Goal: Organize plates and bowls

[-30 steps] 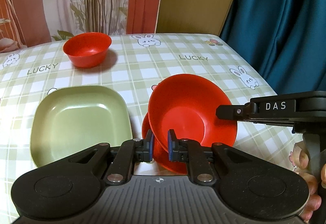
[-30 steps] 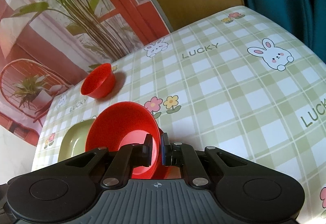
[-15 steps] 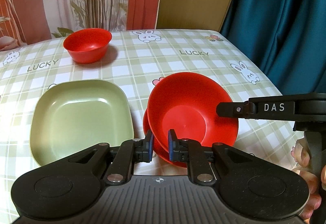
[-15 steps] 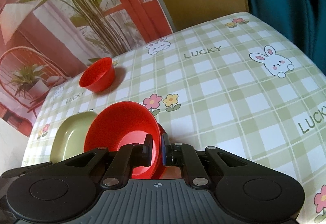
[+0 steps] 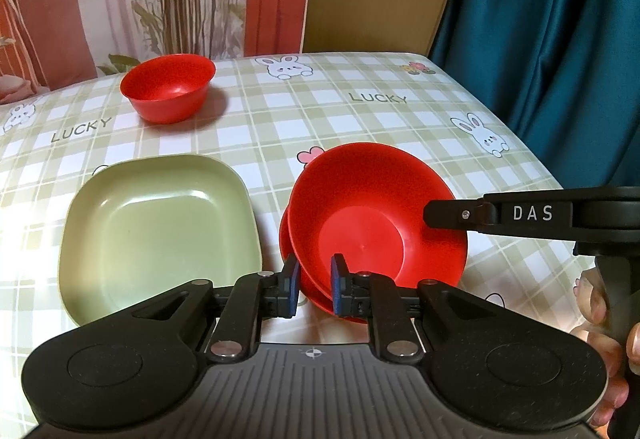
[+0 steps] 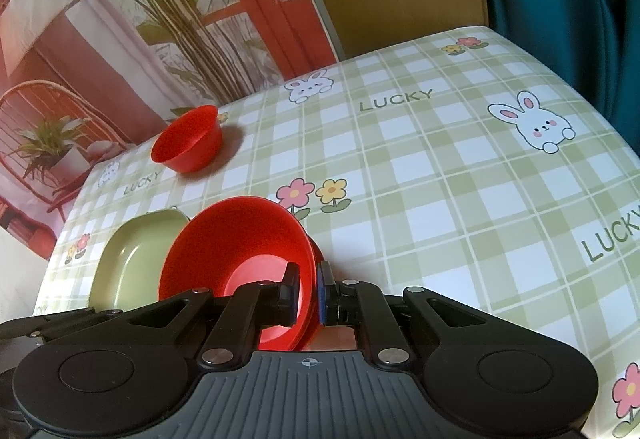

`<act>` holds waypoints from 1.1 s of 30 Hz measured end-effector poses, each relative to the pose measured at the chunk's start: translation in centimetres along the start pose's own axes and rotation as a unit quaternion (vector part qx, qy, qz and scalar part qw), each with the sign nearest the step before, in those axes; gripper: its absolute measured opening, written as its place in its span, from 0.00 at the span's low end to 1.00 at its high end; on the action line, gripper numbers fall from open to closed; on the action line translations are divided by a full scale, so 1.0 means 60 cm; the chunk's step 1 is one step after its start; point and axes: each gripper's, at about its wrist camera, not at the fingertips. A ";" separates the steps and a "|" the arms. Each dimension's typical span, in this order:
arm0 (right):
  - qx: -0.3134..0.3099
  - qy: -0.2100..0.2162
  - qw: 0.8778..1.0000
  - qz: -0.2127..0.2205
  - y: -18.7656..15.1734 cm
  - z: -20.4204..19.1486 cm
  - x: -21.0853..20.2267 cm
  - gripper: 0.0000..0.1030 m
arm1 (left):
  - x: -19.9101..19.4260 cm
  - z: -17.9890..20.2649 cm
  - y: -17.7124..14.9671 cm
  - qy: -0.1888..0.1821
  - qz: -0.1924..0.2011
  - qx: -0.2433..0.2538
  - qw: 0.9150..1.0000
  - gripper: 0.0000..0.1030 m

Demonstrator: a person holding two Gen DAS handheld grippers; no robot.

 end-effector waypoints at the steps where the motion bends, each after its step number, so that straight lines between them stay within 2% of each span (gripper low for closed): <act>1: 0.000 0.000 1.000 0.000 0.000 0.000 0.000 0.09 | 0.000 0.000 0.000 0.000 0.000 -0.001 1.000 0.19; 10: -0.007 -0.005 1.000 0.004 0.002 -0.003 -0.005 0.13 | -0.004 -0.005 0.001 -0.001 0.003 -0.011 1.000 0.27; 15: -0.015 -0.013 1.000 0.011 0.009 -0.005 -0.010 0.15 | -0.014 -0.013 0.010 -0.007 0.015 -0.021 1.000 0.27; 25: -0.053 -0.007 0.997 0.063 0.070 -0.042 -0.036 0.15 | -0.073 -0.067 0.080 0.011 0.089 -0.032 0.996 0.32; 29: -0.074 -0.002 0.994 0.080 0.100 -0.070 -0.034 0.16 | -0.099 -0.106 0.111 0.033 0.114 -0.034 0.992 0.39; 33: -0.089 0.012 0.992 0.087 0.124 -0.101 -0.021 0.16 | -0.124 -0.147 0.135 0.069 0.145 -0.030 0.987 0.41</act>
Point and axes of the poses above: each gripper's, at about its wrist camera, not at the fingertips, and x roughly the way its jaws point, z to its right, y to its top, and after that the axes turned 13 degrees about -x, right-handed
